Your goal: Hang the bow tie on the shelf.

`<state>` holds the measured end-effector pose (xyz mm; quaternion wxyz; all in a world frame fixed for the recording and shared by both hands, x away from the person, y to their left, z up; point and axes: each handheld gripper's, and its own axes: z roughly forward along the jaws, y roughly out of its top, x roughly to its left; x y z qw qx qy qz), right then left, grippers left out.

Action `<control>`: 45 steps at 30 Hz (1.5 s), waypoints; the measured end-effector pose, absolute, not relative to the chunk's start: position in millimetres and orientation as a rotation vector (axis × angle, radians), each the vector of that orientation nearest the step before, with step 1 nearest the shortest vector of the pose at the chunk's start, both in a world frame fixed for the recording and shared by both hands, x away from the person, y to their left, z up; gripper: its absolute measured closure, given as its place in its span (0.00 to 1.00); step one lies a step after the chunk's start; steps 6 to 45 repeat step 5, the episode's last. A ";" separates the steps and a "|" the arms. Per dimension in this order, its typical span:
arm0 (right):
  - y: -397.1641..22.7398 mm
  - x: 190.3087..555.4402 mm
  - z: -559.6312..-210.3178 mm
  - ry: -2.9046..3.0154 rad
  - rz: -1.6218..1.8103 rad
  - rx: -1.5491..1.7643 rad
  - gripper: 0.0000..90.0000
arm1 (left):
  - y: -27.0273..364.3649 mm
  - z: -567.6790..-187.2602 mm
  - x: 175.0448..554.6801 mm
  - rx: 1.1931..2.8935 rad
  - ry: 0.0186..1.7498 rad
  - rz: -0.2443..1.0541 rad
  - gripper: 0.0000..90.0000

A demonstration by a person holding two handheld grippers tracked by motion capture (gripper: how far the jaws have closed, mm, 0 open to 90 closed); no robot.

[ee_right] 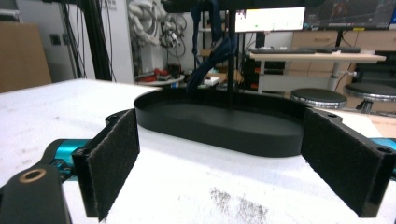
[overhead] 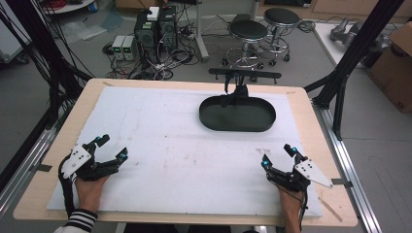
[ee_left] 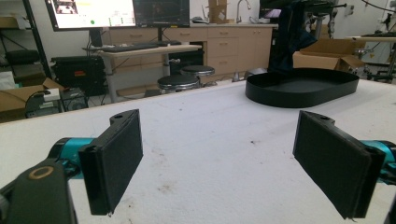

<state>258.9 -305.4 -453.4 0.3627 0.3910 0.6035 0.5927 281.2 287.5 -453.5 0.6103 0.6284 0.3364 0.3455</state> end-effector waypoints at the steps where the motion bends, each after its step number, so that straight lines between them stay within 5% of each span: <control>1: -304.9 258.7 -453.5 1.548 1.515 1.004 0.13 | 287.5 -453.5 281.2 1.451 0.777 0.797 0.18; 45: -305.0 258.3 -453.9 1.543 1.516 1.002 0.13 | 287.8 -453.6 281.1 1.446 0.775 0.797 0.18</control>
